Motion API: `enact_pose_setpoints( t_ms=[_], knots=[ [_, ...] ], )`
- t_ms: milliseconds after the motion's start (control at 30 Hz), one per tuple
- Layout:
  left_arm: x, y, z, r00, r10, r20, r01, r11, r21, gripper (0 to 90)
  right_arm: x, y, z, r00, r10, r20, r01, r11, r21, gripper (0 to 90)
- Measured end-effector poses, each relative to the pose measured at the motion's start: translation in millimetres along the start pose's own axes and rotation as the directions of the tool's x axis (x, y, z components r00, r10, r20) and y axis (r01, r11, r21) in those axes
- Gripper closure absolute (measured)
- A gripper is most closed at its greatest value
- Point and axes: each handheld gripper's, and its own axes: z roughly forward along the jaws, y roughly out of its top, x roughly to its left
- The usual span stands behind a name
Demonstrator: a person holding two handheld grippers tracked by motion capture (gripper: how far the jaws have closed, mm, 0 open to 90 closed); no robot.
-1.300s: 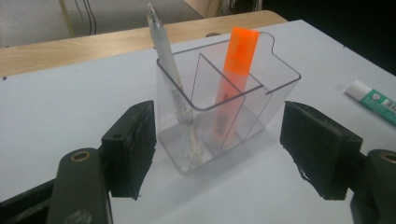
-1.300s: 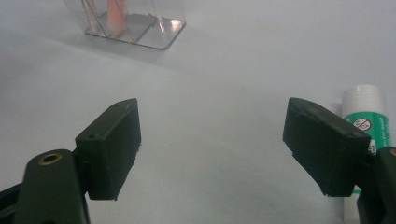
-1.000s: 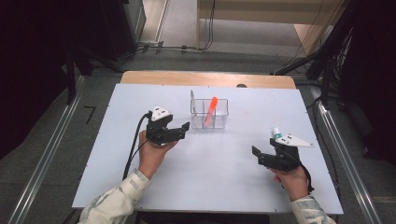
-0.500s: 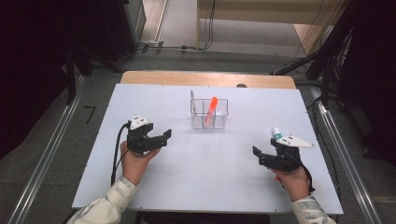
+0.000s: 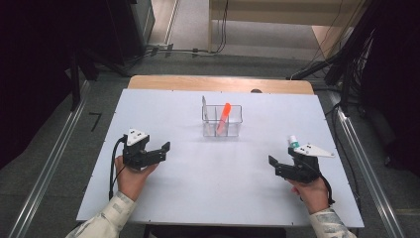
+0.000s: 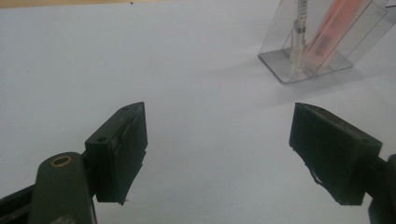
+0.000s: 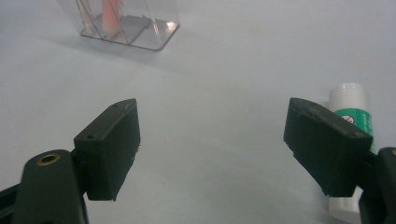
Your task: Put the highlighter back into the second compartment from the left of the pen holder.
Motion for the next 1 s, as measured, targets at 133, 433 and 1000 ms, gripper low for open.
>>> enact_pose_setpoints(
  t_ms=[133,433,1000],
  knots=[
    [2.8,-1.2,-0.7,0.9999,-0.009,-0.005,0.009,1.0000,0.000,19.7,-0.4,-0.4,-1.1,1.0000,-0.001,0.004,0.001,1.000,-0.003,17.4],
    [4.0,-1.5,-1.0,0.9998,-0.018,-0.007,0.018,0.9998,-0.003,19.7,-3.2,-0.7,-3.9,0.9998,0.003,0.019,-0.003,1.000,-0.013,17.3],
    [6.1,-1.4,-0.9,0.9994,-0.034,-0.006,0.034,0.9994,-0.004,19.8,-26.6,-2.1,-16.4,0.9949,0.048,0.089,-0.043,0.997,-0.056,17.4]
  ],
)
